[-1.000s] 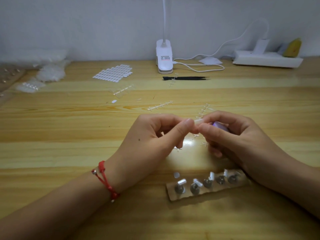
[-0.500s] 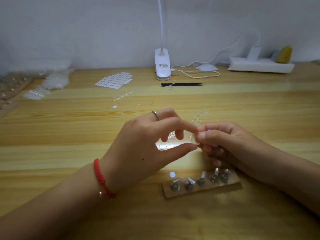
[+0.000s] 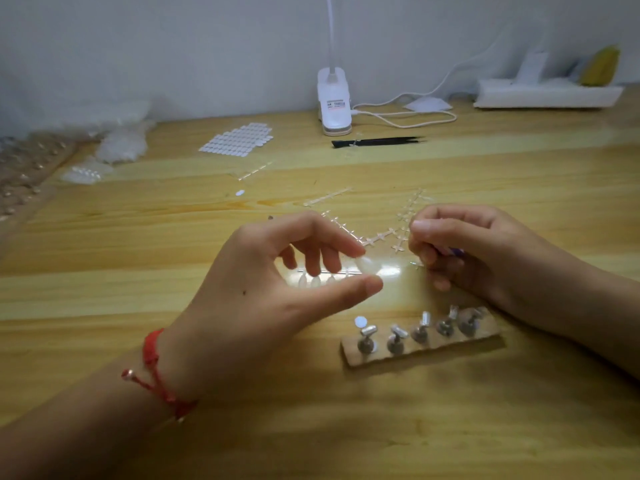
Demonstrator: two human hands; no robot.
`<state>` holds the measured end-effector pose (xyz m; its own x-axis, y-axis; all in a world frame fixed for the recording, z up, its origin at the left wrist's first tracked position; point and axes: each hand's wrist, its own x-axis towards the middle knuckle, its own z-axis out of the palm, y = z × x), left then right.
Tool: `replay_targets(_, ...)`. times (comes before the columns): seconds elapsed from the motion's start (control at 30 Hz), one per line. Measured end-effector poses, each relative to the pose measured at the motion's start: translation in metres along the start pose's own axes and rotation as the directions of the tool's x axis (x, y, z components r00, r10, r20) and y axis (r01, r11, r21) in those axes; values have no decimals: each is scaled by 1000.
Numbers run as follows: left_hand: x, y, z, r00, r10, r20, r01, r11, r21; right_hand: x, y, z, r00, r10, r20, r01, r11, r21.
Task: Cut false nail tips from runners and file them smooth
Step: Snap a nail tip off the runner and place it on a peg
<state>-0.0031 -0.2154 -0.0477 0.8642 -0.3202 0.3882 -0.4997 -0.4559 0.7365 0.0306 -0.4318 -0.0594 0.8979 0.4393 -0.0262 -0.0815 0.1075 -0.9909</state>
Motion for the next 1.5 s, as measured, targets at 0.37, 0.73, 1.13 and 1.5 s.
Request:
replay_targets(0.37, -18, 4, 6, 991, 112, 77, -125, 974, 189, 1, -1, 1, 1000, 3, -16, -3, 1000, -21)
replay_targets(0.73, -19, 1, 10, 994, 71, 87, -91, 966, 244, 1, 0, 1, 1000, 7, -29, -8, 1000, -28)
replay_targets(1.13, -19, 2, 10, 992, 48, 117, -77, 962, 260, 1, 2, -2, 1000, 2, -18, -2, 1000, -21)
replay_targets(1.5, -23, 2, 7, 989, -50, 143, 22, 982, 186, 1, 1, -2, 1000, 6, -14, -7, 1000, -12)
